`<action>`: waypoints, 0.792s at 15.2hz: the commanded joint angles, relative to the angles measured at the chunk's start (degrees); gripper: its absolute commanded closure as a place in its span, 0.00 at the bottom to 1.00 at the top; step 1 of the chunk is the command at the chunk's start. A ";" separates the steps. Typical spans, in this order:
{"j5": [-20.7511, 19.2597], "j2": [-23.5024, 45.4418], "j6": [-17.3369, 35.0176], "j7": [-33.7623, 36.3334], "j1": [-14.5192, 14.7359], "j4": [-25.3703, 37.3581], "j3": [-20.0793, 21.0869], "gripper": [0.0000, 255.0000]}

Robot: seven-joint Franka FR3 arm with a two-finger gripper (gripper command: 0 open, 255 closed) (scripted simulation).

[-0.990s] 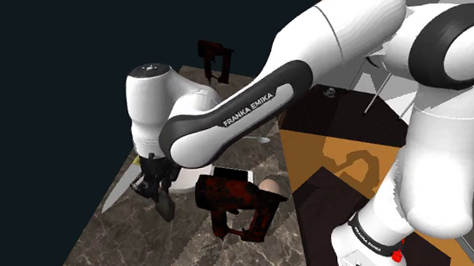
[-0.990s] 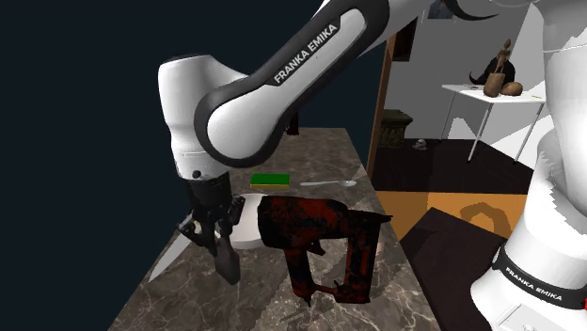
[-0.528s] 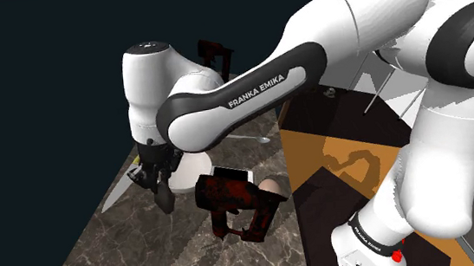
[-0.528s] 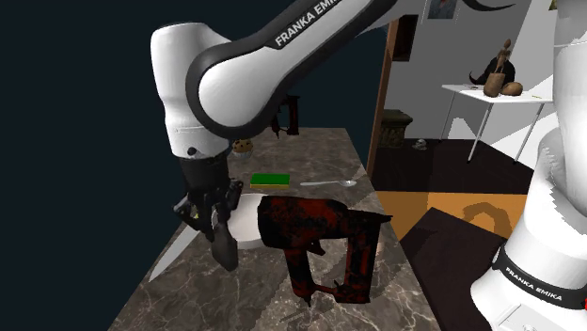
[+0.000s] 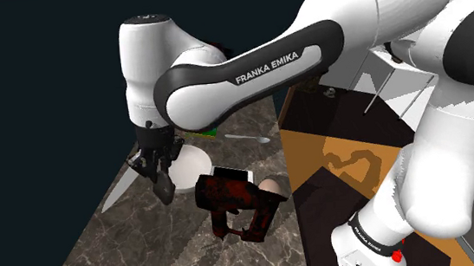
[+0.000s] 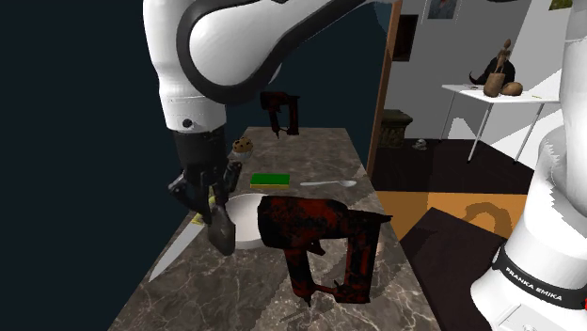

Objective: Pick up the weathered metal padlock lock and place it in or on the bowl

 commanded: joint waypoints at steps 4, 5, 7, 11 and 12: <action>0.75 -1.16 -3.15 -1.55 -0.92 2.09 -0.16 1.00; 0.91 -1.29 -3.49 -2.86 -1.75 2.30 -0.57 1.00; 1.16 -1.40 -4.25 -5.43 -3.35 2.94 -1.41 1.00; 1.36 -0.96 -6.01 -10.35 -6.36 5.07 -3.14 1.00; 1.35 -0.71 -6.50 -11.53 -7.08 5.78 -3.58 1.00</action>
